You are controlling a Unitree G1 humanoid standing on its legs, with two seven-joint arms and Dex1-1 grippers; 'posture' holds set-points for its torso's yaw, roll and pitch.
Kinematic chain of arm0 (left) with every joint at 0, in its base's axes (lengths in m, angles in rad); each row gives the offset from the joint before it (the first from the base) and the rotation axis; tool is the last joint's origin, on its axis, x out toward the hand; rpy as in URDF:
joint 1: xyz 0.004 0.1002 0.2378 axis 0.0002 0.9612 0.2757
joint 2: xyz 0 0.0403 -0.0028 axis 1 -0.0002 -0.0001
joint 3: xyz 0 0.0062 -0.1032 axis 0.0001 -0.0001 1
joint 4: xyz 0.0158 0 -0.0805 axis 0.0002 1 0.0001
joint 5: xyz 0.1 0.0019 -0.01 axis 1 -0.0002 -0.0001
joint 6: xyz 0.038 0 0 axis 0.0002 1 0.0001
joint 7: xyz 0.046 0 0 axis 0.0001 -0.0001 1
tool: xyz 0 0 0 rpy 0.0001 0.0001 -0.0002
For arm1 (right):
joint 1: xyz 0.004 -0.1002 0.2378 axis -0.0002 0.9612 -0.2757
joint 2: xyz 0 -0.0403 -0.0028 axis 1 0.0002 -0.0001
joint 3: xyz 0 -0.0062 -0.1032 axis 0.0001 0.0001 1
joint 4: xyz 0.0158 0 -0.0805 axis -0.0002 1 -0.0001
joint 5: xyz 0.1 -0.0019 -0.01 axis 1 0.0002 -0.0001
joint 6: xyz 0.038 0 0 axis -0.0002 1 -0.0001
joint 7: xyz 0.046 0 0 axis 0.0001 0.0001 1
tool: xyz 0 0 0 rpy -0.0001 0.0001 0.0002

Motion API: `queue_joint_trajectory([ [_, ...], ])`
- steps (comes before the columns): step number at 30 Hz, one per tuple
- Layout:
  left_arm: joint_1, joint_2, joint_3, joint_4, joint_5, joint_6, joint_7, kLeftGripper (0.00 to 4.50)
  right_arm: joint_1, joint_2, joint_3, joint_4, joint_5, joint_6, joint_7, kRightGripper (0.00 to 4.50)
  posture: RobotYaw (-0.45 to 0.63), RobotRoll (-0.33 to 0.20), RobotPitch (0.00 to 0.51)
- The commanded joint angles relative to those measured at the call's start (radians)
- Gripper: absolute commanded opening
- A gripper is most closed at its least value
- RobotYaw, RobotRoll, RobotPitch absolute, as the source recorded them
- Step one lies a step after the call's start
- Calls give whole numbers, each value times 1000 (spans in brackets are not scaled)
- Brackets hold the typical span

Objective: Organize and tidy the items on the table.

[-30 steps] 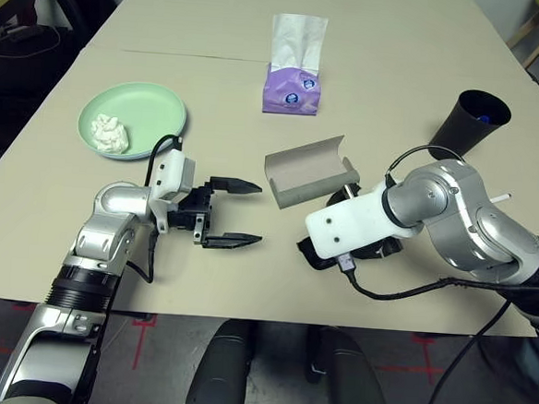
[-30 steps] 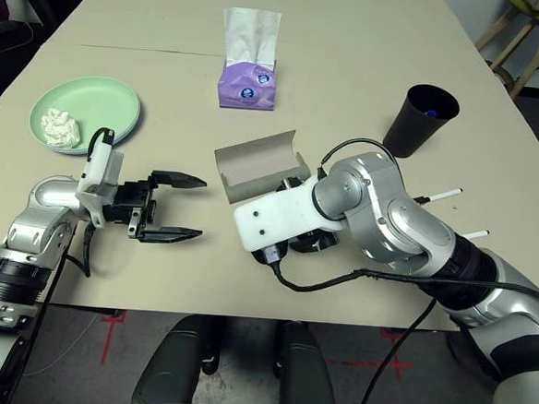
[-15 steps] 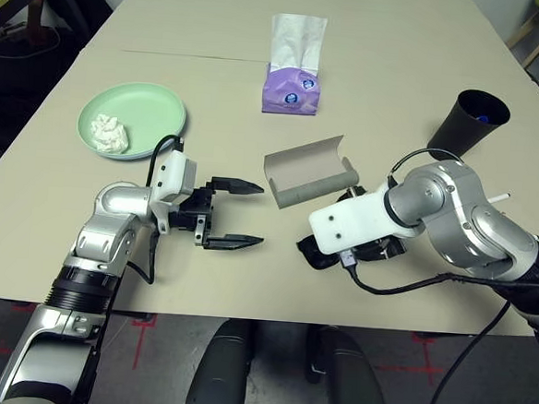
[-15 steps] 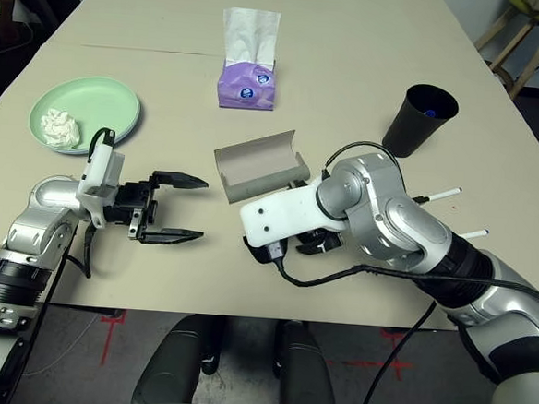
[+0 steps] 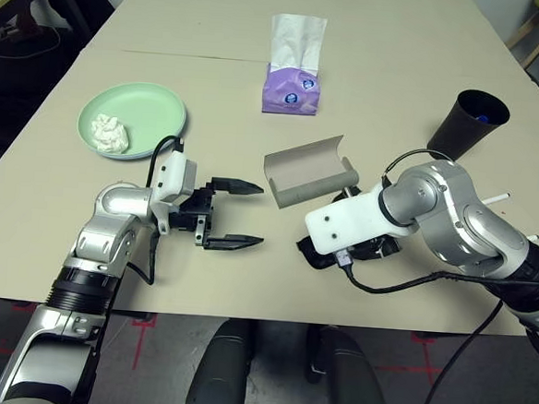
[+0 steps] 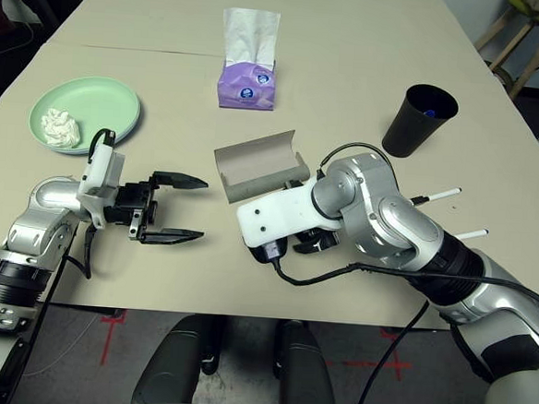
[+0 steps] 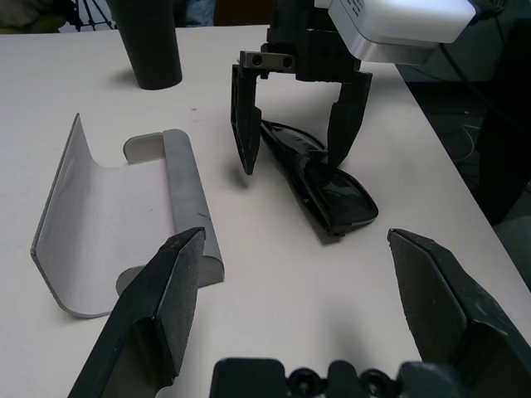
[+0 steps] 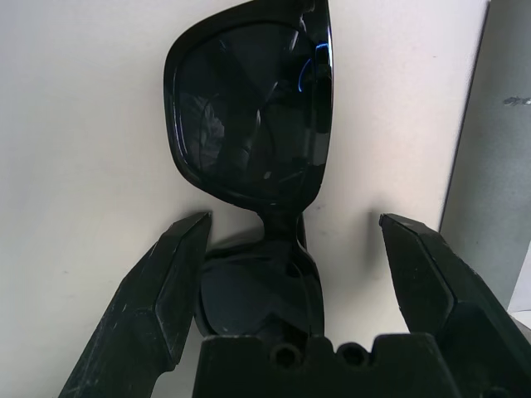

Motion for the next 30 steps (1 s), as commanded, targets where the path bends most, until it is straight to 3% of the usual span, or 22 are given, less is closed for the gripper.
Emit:
queue_joint_trajectory([
  [1,21,10,-15,-21,11,-3,-2,4500,8,7,-10,3,-5,-10,-1,3914,166,0,181],
  [10,23,14,-17,-20,13,-4,-2,4500,3,23,-21,9,0,-18,-8,669,165,0,176],
  [30,12,20,-24,-8,12,1,-11,4500,-124,32,-106,17,64,4,52,338,140,0,175],
])
